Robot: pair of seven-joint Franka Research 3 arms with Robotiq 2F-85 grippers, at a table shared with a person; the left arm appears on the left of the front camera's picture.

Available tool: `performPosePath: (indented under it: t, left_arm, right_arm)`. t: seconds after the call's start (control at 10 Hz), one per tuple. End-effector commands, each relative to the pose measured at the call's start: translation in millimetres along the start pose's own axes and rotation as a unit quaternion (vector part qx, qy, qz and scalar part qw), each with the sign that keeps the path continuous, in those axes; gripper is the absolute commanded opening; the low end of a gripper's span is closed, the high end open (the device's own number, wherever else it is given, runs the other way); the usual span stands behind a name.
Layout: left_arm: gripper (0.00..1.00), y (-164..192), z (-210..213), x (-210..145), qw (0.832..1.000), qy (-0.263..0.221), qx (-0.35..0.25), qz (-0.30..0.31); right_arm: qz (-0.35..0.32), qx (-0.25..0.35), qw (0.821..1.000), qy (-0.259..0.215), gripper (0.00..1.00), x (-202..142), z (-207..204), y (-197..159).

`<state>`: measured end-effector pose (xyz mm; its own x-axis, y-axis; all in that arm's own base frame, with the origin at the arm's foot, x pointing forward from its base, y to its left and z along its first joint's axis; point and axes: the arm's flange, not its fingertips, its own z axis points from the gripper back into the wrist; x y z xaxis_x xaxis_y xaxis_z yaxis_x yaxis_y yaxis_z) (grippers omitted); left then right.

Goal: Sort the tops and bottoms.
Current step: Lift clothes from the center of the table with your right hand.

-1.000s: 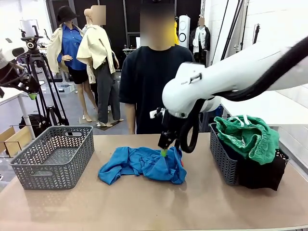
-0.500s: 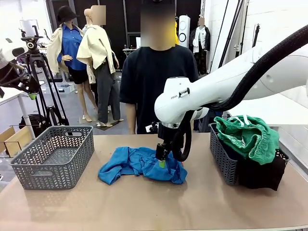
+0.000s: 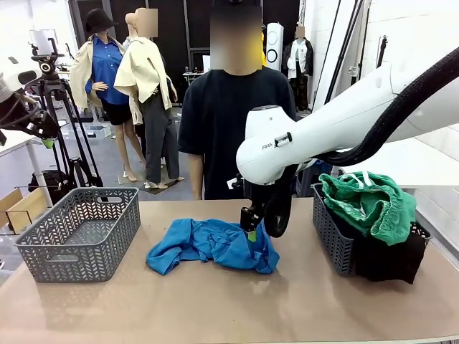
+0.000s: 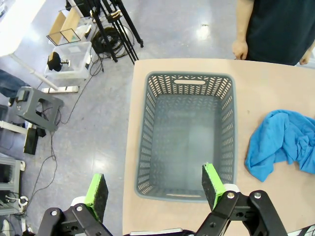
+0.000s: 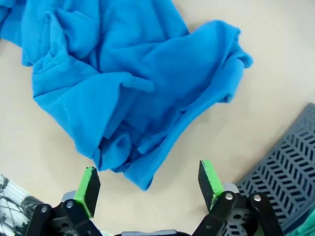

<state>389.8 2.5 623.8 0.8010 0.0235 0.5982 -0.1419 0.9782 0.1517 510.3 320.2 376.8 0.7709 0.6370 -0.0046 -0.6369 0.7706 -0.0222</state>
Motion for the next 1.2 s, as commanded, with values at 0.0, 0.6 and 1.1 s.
performPosePath:
  t: [0.0, 0.6, 1.1]
  left_arm:
    - [1.00, 2.4, 0.2, -0.2, 1.000, 0.000, 0.007, -0.002]
    - [1.00, 2.4, 0.2, -0.2, 1.000, 0.000, 0.007, -0.002]
    - [1.00, 2.4, 0.2, -0.2, 1.000, 0.000, 0.007, -0.002]
  right_arm:
    - [-0.015, 0.017, 1.000, -0.003, 1.00, -6.2, -9.5, -6.0]
    - [-0.006, 0.090, 0.996, 0.014, 1.00, 18.1, -56.5, -13.4]
    - [0.009, 0.113, 0.994, -0.007, 1.00, 30.9, -60.1, 0.5]
